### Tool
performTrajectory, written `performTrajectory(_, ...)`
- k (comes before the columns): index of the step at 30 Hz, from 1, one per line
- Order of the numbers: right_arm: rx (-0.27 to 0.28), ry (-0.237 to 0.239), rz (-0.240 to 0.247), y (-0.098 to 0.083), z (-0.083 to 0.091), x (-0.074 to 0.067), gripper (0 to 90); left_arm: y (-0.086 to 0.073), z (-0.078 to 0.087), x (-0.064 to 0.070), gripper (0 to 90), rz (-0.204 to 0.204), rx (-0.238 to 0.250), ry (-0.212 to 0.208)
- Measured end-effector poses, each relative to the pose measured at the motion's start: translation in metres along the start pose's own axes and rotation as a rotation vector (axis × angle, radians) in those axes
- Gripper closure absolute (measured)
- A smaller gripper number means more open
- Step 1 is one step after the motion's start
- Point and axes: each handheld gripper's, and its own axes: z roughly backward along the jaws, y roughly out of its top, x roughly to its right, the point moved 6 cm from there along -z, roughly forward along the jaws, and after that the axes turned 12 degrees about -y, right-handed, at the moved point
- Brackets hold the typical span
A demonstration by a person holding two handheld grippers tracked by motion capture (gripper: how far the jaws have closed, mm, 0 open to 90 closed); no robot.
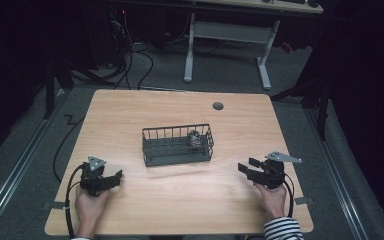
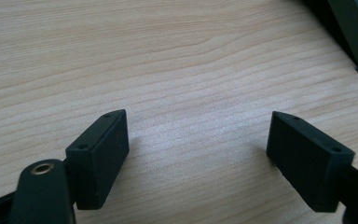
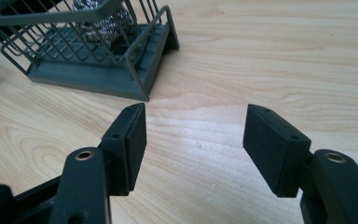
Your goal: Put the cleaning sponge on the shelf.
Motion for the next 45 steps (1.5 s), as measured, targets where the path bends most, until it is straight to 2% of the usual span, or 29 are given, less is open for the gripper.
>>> performTrajectory(7,-0.016,-0.026,0.011,-0.008,-0.008,0.001,38.7,0.0,0.0,0.0,21.3,0.0,0.0,0.0)
performTrajectory(8,-0.021,-0.037,0.01,-0.01,-0.009,0.001,38.5,0.0,0.0,0.0,21.3,0.0,0.0,0.0)
performTrajectory(10,-0.037,-0.079,0.041,-0.016,-0.013,0.002,38.5,0.0,0.0,0.0,21.3,0.0,0.0,0.0)
performTrajectory(21,-0.07,-0.123,0.074,-0.028,-0.023,0.004,38.3,0.0,0.0,0.0,21.3,0.0,0.0,0.0)
performTrajectory(27,-0.095,-0.15,0.11,-0.032,-0.028,0.002,37.8,0.0,0.0,0.0,21.3,0.0,0.0,0.0)
performTrajectory(28,-0.114,-0.169,0.122,-0.035,-0.031,0.002,37.6,0.0,0.0,0.0,21.3,0.0,0.0,0.0)
performTrajectory(33,-0.107,-0.196,0.15,-0.036,-0.033,0.0,37.3,0.0,0.0,0.0,21.3,0.0,0.0,0.0)
performTrajectory(34,-0.11,-0.207,0.181,-0.037,-0.033,0.0,37.2,0.0,0.0,0.0,21.4,0.0,0.0,0.0)
performTrajectory(36,-0.109,-0.216,0.2,-0.037,-0.034,-0.001,36.1,0.0,0.0,0.0,21.4,0.0,0.0,0.0)
performTrajectory(45,-0.11,-0.214,0.201,-0.037,-0.034,-0.001,35.3,0.0,0.0,0.0,21.4,0.002,0.002,-0.002)
